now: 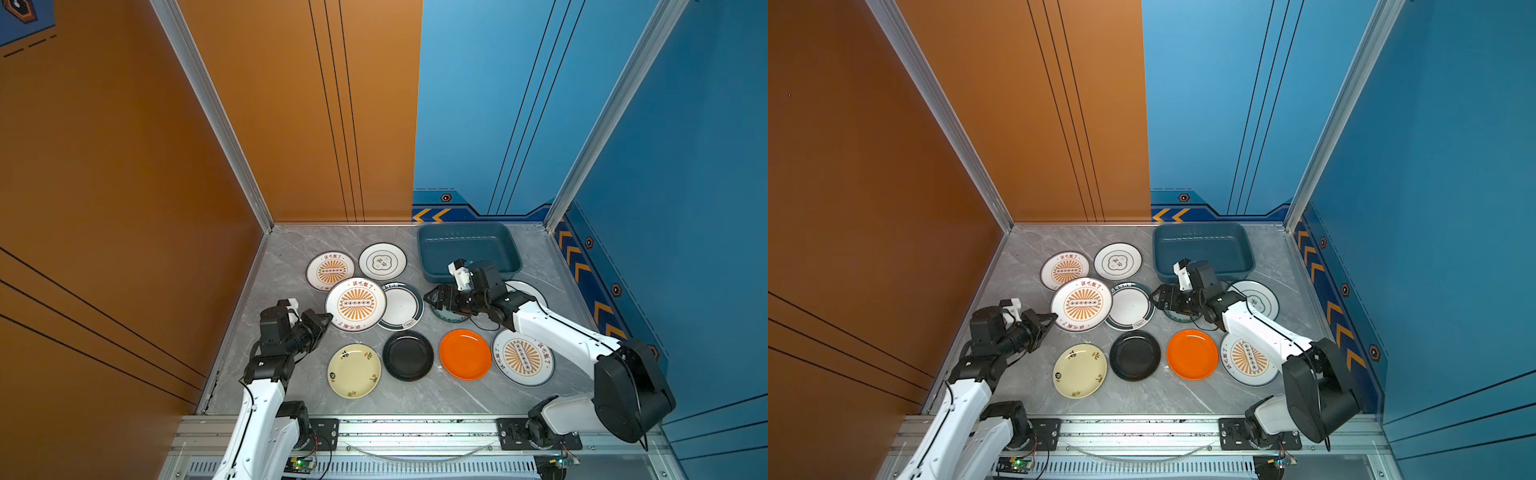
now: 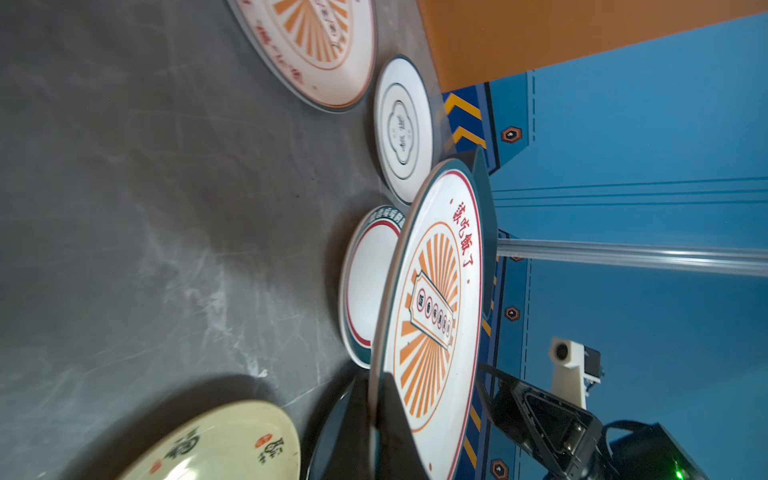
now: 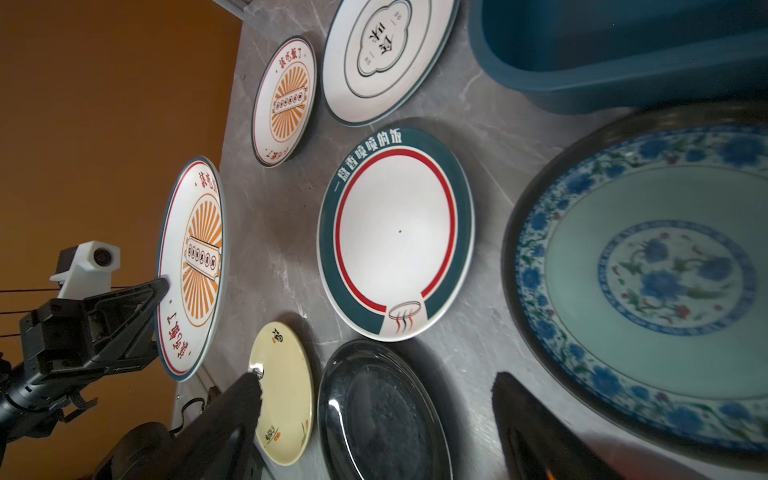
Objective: Place the plates into the plastic bin on the countertop
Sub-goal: 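Tilt the sunburst plate up with the left gripper while the right gripper grasps its rim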
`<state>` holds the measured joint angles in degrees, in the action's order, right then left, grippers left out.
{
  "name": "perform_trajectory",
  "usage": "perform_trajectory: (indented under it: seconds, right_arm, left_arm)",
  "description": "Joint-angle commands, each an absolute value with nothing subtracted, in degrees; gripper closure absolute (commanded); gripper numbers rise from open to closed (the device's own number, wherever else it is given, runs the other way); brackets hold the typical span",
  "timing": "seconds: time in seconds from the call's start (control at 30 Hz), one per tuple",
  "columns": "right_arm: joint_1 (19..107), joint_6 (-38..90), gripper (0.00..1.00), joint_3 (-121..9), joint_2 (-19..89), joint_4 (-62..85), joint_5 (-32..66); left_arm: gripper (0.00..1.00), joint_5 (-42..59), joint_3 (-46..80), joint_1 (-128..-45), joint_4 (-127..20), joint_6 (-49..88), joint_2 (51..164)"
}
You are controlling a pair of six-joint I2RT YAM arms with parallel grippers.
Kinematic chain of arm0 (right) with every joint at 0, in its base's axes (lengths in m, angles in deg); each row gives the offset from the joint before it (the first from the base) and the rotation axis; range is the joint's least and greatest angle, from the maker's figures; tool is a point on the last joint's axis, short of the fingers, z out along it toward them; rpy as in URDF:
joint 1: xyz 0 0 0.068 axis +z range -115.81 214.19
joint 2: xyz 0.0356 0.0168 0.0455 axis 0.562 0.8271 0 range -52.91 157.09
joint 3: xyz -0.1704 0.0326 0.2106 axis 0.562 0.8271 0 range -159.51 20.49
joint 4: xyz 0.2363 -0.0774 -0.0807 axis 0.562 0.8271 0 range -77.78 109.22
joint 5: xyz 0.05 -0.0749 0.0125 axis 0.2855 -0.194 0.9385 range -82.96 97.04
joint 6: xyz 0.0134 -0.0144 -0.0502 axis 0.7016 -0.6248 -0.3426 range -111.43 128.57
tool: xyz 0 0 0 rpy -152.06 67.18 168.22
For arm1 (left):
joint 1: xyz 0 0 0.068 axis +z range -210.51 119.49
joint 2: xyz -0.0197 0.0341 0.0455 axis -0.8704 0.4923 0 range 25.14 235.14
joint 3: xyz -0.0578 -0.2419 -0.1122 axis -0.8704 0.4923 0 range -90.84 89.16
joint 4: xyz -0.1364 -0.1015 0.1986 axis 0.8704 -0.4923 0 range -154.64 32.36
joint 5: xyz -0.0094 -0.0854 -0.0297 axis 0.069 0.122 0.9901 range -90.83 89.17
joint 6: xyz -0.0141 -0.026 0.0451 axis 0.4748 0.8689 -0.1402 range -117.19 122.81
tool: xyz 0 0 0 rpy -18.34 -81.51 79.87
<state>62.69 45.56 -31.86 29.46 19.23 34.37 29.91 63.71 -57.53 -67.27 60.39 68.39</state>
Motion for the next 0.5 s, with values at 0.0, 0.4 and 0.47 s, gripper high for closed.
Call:
perform_trajectory:
  seconds: [0.0,0.4,0.47]
  right_arm:
    - [63.8,47.5,0.11,-35.6,31.9,16.3,37.5]
    - [65.5,49.5,0.21,-38.2,34.4,13.6,40.3]
    - [65.4,49.6,0.29,-38.0,35.1,13.0,41.4]
  left_arm:
    - [1.0,32.1,59.0,-62.3,-61.5,56.9,73.2]
    - [1.0,28.6,52.9,-74.1,-54.7,55.8,85.3]
    - [1.0,29.1,52.2,-74.7,-54.1,55.6,87.0]
